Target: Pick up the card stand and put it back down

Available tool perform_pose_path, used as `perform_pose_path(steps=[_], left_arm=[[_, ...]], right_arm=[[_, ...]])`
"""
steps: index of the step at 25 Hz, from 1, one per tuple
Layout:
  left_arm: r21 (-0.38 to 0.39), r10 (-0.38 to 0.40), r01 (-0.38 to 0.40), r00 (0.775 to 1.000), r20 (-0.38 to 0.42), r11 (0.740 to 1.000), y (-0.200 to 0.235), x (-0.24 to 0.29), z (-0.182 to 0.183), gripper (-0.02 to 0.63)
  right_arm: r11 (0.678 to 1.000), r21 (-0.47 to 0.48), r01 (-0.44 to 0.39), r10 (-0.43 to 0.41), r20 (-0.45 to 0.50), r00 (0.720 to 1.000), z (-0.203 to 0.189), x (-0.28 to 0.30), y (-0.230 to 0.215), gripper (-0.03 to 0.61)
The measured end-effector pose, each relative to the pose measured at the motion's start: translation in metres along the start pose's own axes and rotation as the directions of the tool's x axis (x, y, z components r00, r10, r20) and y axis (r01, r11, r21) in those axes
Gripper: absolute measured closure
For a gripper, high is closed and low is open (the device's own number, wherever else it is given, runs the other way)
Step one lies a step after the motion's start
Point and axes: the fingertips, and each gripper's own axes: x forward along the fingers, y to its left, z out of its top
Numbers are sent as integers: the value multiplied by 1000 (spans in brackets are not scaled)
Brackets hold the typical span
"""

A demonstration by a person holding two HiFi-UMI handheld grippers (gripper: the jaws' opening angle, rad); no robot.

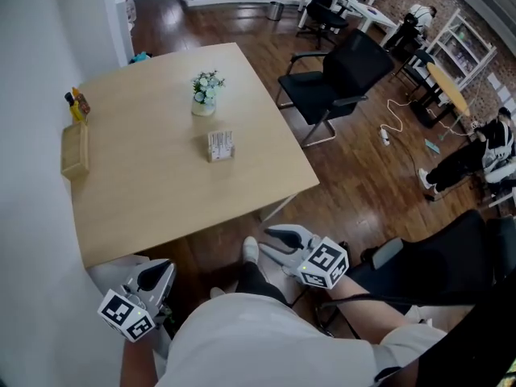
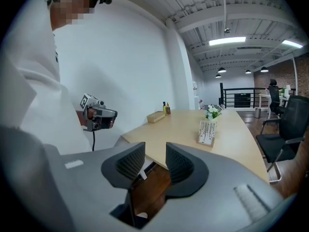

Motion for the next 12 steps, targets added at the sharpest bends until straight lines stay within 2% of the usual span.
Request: perform_pose_path(steps=[12], left_arm=[[8,-22,21,1000,15,1000,-13,6,-5,611]], right_arm=[[1000,-29,1,0,20,1000,2,-12,11,440]])
